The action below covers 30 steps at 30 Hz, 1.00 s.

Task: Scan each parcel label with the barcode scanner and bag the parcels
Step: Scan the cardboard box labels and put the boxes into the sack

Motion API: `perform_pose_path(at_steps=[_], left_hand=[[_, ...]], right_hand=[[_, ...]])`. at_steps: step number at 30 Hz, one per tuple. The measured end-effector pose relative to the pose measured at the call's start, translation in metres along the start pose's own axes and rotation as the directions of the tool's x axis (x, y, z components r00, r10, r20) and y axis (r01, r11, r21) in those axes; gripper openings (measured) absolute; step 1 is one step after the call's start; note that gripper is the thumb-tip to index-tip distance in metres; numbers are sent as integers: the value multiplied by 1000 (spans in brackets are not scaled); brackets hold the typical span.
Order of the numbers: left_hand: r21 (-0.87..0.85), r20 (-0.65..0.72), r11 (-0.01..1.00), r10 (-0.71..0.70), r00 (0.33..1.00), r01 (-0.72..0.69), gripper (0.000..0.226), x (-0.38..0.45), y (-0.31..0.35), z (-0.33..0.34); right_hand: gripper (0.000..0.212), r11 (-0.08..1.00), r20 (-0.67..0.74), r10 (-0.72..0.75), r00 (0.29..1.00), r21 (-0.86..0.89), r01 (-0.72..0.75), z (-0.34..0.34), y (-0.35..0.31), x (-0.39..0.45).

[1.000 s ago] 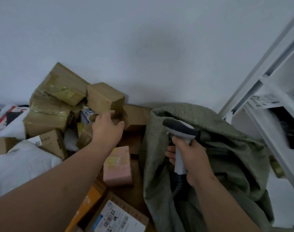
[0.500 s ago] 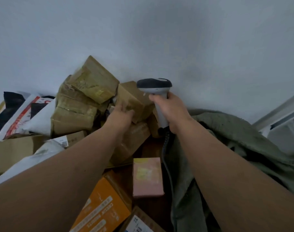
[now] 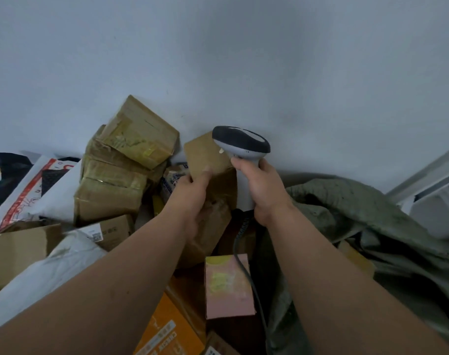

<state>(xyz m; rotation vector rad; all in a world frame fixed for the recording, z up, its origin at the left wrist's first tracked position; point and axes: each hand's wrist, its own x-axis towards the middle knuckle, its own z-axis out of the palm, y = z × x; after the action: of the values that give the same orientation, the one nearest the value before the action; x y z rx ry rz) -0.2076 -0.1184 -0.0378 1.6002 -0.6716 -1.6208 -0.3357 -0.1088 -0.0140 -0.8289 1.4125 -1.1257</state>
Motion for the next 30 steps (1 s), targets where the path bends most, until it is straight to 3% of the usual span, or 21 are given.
perform_pose_path(at_steps=[4, 9, 13, 17, 20, 23, 26, 30], left_hand=[[-9, -4, 1000, -1, 1000, 1, 83, -14, -5, 1], [23, 12, 998, 65, 998, -65, 101, -38, -9, 6], [-93, 15, 992, 87, 996, -85, 80, -58, -16, 6], [-304, 118, 952, 65, 991, -26, 48, -73, -26, -3], [-321, 182, 947, 75, 980, -13, 41, -89, -34, -5], [-353, 236, 935, 107, 966, -18, 36, -108, -39, -3], [-361, 266, 932, 113, 957, -10, 42, -121, -45, -2], [-382, 264, 924, 130, 956, -21, 45, -130, -53, -6]], right_hand=[[27, 998, 17, -49, 999, 48, 48, -9, 2, -24], [22, 995, 71, -81, 994, 56, 78, -24, 3, -59], [25, 995, 50, -91, 995, 56, 88, -33, 5, -87], [22, 984, -160, -30, 987, 170, 57, -51, 12, -104], [31, 975, -250, 24, 968, 220, 33, -63, 17, -115], [52, 955, -227, 64, 972, 298, 7, -65, 19, -127], [39, 936, -204, 94, 975, 352, -16, -65, 20, -137], [39, 923, -196, 78, 977, 385, 4, -68, 19, -149]])
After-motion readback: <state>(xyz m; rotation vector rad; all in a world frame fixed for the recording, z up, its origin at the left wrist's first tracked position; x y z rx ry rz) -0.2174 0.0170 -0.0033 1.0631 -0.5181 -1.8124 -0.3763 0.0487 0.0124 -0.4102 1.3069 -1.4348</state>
